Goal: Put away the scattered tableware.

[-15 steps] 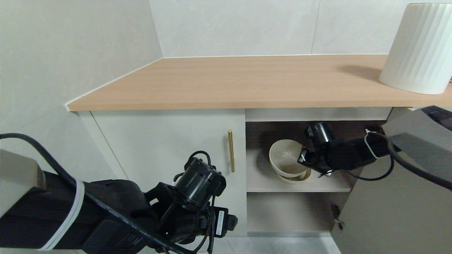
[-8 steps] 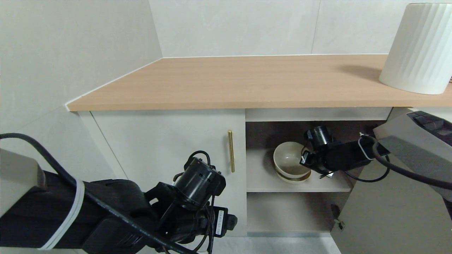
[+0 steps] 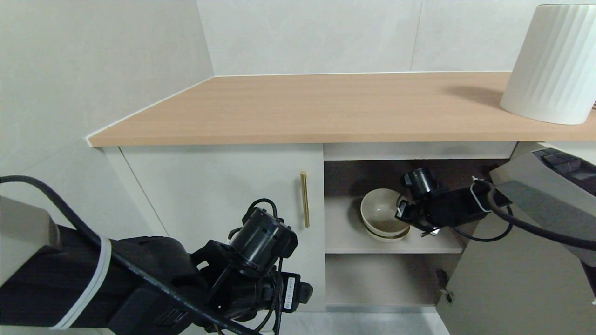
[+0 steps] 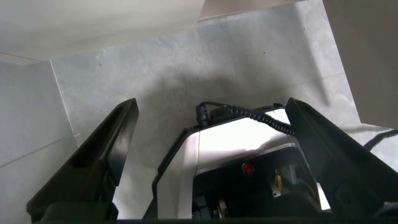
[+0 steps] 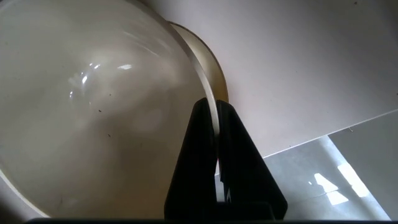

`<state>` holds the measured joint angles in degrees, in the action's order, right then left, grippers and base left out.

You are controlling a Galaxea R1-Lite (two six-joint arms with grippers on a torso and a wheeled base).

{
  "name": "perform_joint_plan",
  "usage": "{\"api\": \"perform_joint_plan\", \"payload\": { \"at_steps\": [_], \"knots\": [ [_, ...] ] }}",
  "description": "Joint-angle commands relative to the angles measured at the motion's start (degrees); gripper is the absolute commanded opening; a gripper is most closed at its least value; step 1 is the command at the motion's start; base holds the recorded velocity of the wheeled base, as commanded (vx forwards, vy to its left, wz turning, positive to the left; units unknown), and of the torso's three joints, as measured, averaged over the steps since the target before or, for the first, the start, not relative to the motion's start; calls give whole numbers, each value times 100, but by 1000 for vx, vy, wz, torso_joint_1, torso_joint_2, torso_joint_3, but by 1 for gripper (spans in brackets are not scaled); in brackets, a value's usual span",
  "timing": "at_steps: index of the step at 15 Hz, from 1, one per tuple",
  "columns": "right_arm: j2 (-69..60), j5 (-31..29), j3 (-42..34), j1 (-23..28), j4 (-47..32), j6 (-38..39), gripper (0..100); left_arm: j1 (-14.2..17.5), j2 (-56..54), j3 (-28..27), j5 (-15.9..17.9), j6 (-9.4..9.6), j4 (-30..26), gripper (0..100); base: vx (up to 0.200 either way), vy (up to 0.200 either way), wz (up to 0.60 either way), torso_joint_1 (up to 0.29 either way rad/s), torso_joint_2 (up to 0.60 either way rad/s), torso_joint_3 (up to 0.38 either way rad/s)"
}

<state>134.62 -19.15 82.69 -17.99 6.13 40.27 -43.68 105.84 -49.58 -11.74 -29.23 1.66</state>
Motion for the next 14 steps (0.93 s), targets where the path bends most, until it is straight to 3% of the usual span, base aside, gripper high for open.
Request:
{"api": "perform_joint_plan", "payload": {
  "at_steps": [1, 3, 4, 10, 14],
  "knots": [
    [-15, -1, -7, -2, 2, -1, 0, 0, -2, 1, -4, -3, 1, 100, 0, 0, 0, 0, 0, 0],
    [-6, -1, -16, -2, -7, -1, 0, 0, -2, 1, -4, -3, 1, 100, 0, 0, 0, 0, 0, 0],
    [-15, -1, -25, -2, -7, -1, 100, 0, -2, 1, -4, -3, 1, 100, 0, 0, 0, 0, 0, 0],
    [-173, 8, -113, -20, -33, -19, 100, 88, -160, 1, -13, 5, 1, 100, 0, 0, 0, 0, 0, 0],
    [-1544, 131, -1246, -292, -244, -318, 100, 299, -740, 36, -206, 14, -34, 100, 0, 0, 0, 0, 0, 0]
  ]
}}
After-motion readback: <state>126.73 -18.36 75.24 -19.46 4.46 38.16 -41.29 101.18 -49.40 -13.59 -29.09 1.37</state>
